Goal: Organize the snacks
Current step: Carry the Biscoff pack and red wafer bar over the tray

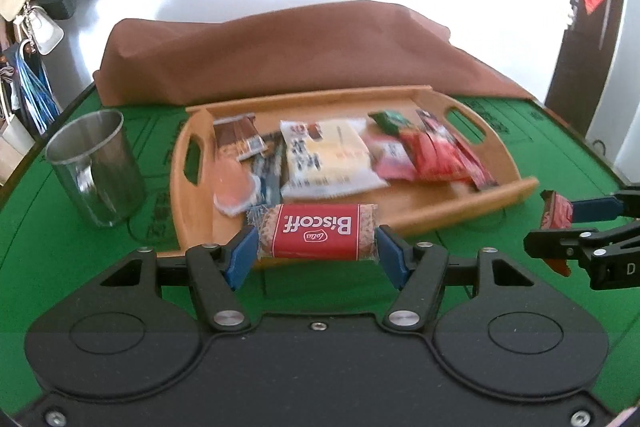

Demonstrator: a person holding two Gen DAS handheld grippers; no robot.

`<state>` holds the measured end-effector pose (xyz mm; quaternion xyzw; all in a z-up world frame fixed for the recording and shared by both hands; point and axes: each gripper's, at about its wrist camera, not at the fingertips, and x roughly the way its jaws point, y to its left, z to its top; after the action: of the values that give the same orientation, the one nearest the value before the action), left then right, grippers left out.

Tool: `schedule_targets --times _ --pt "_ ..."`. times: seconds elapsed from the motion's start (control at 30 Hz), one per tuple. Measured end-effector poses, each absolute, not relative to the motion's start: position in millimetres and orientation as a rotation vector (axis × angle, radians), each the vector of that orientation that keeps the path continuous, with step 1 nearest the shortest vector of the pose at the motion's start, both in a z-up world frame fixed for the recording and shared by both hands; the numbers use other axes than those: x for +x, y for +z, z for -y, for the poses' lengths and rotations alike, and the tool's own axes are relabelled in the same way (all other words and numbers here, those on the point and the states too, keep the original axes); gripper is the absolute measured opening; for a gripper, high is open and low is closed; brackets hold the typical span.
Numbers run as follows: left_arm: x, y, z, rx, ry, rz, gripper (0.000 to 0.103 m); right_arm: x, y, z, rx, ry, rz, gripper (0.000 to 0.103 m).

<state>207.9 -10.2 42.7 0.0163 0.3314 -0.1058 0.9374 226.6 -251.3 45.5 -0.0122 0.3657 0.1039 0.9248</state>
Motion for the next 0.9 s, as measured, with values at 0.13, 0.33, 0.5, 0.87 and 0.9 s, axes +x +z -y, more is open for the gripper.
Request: schedule_targets --times 0.13,0.33,0.5,0.87,0.9 --pt "232.3 46.5 6.5 -0.003 -0.205 -0.692 0.062 251.4 56.5 250.6 -0.003 0.182 -0.731 0.070" --pt "273.9 49.6 3.1 -0.041 -0.169 -0.721 0.062 294.7 68.3 247.1 0.044 0.150 -0.725 0.070" --pt "314.5 54.8 3.6 -0.068 -0.146 -0.723 0.062 344.5 72.3 239.6 0.057 0.095 -0.734 0.070" --pt "398.7 31.0 4.3 -0.109 -0.081 -0.820 0.062 430.2 47.6 227.2 0.067 0.046 -0.818 0.070" --pt "403.5 28.2 4.5 -0.117 -0.080 -0.828 0.062 433.7 44.4 226.1 0.070 0.049 -0.825 0.070"
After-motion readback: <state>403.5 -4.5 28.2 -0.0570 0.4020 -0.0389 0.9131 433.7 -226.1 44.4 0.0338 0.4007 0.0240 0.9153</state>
